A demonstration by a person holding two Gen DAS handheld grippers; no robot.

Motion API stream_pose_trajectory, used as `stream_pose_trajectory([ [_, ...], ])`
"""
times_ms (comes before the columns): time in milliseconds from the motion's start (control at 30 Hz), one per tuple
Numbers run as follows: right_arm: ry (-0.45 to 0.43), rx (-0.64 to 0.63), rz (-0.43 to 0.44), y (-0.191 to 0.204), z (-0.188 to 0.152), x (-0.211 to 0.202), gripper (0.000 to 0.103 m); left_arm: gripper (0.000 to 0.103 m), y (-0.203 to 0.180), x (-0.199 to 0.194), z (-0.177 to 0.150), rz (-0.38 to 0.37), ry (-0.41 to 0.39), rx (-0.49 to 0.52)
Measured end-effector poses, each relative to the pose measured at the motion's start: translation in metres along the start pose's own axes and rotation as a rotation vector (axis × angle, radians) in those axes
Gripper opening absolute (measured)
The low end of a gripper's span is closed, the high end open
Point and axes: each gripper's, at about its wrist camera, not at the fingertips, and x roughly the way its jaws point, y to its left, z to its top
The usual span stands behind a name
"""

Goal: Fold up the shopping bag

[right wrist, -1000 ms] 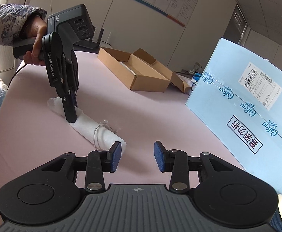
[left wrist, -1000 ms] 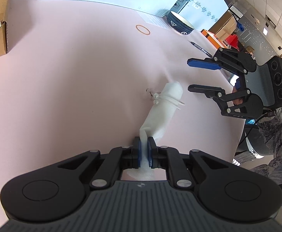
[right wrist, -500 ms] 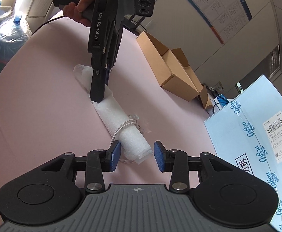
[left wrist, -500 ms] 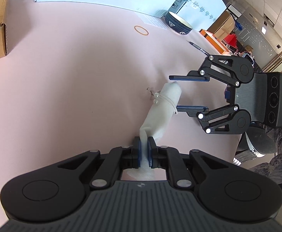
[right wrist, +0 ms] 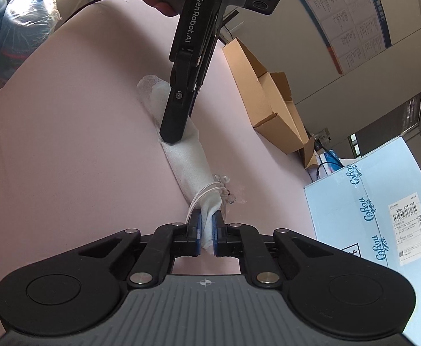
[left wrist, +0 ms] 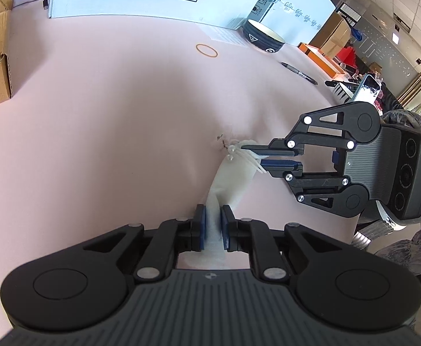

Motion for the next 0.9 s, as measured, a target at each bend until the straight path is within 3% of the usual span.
stream_pose_trajectory([
  [100, 0.020, -0.014, 0.005, -0.003, 0.004, 0.000, 0.007, 0.033, -0.014, -0.030, -0.008, 0.001, -0.164, -0.010],
  [267, 0.060, -0.023, 0.000, -0.008, 0.009, 0.008, 0.007, 0.046, -0.063, -0.066, -0.031, 0.082, -0.393, 0.094],
  [367, 0.075, -0.016, -0.005, -0.009, 0.011, 0.011, 0.007, 0.048, -0.079, -0.059, -0.046, 0.133, -0.403, 0.133],
  [600, 0.084, -0.018, -0.063, -0.012, 0.021, 0.007, 0.007, 0.046, -0.075, -0.016, -0.063, 0.131, -0.346, 0.073],
  [767, 0.093, 0.012, -0.087, -0.020, 0.026, 0.002, 0.007, 0.046, -0.086, 0.001, -0.060, 0.133, -0.395, 0.092],
  [900, 0.107, 0.055, -0.102, -0.023, 0.023, -0.006, 0.007, 0.045, -0.103, 0.014, -0.060, 0.222, -0.433, 0.163],
])
